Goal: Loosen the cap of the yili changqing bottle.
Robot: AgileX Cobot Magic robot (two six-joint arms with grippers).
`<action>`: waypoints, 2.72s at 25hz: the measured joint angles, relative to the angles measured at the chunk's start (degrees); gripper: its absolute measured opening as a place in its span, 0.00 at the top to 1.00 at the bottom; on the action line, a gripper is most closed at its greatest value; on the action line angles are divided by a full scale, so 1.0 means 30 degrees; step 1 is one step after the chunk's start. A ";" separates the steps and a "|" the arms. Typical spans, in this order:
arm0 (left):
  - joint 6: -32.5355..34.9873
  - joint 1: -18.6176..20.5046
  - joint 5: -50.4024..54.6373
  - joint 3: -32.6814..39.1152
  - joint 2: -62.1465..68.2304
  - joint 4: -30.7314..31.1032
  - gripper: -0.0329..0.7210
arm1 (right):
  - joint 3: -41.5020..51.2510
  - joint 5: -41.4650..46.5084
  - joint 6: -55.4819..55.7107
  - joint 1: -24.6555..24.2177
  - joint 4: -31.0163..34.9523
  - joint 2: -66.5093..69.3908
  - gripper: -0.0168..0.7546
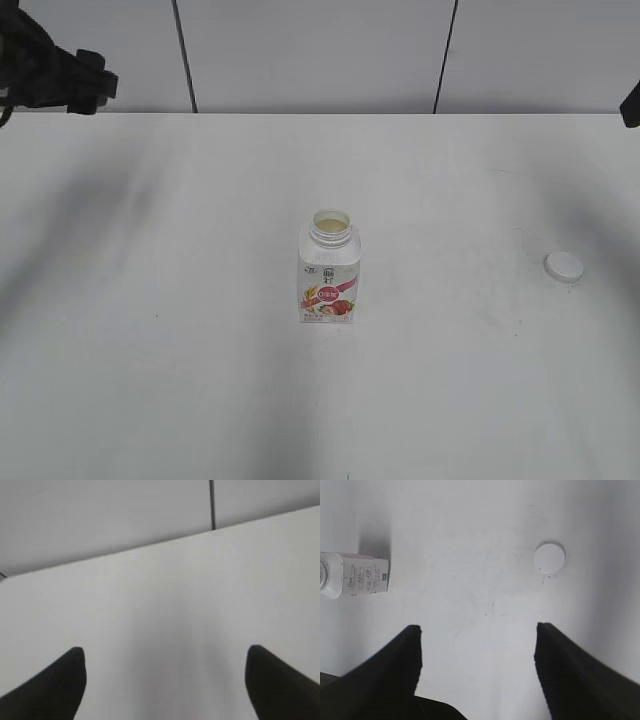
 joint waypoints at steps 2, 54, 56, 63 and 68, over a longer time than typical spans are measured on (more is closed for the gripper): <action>0.1324 -0.0217 0.0172 0.0000 -0.0301 -0.2959 0.17 | 0.0000 0.0000 0.0000 0.0000 0.0009 0.0000 0.26; 1.2689 0.0857 1.3783 1.0788 -2.9372 -1.5941 0.25 | 1.4901 -0.1220 0.0247 0.0000 -0.2847 -2.6778 0.26; 1.2715 0.0857 1.3995 1.0834 -3.0212 -1.5941 0.25 | 1.5115 -0.0859 0.0243 0.0000 -0.2862 -2.7717 0.26; 1.2715 0.0857 1.3896 1.0961 -3.1341 -1.6008 0.25 | 1.5794 -0.0404 0.0243 0.0000 -0.4319 -2.9645 0.26; 1.2730 0.0857 1.3798 1.1145 -3.1366 -1.6149 0.25 | 1.6372 -0.1915 0.1528 0.0000 -0.6176 -2.9659 0.26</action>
